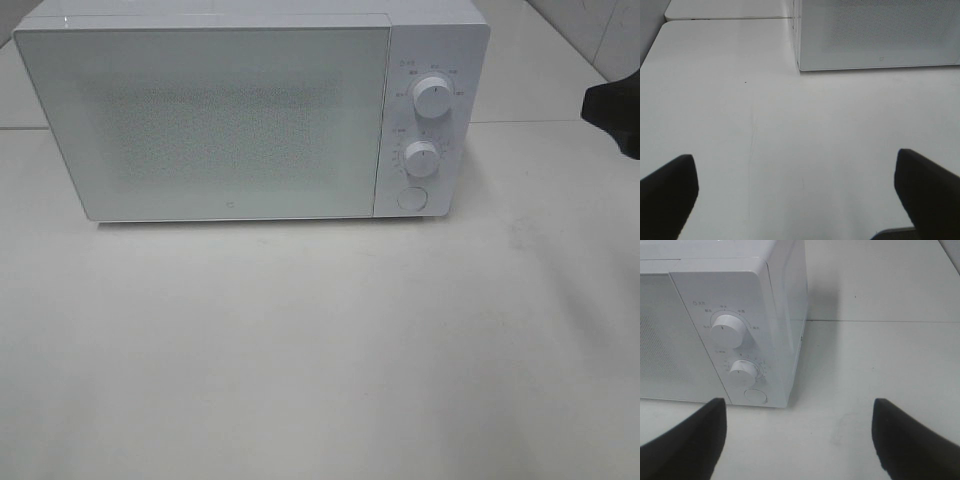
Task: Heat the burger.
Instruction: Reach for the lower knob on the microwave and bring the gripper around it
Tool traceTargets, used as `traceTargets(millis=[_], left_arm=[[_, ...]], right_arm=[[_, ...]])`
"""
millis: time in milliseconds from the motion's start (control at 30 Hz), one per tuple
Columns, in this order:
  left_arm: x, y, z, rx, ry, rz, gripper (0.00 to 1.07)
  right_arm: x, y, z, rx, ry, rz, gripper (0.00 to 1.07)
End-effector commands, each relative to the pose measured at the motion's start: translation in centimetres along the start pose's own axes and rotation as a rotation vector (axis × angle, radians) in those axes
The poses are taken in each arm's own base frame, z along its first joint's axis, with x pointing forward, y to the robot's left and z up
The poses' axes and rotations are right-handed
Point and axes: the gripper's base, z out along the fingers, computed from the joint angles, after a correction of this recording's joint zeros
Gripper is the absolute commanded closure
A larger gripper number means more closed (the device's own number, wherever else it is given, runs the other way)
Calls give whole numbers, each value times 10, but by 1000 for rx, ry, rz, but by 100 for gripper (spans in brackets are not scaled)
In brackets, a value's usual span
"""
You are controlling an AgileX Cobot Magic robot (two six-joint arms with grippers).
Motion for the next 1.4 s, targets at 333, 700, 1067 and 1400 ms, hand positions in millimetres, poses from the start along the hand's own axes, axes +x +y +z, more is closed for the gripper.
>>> traceTargets(millis=[333,700,1067,1400], left_arm=[[1,0,-2,-2,-32,-8,5],[1,0,-2,-2,-32,-8,5],[1,0,-2,-2,-32,-8,5],[1,0,-2,-2,-32,-8,5]], right_arm=[[29,-5,34,8,-152,49,31],[59,-23,53,167,-258,-6,31],[75,-1,67,165,-257,-49,31],[88,37,71,153,-306,-75,31]])
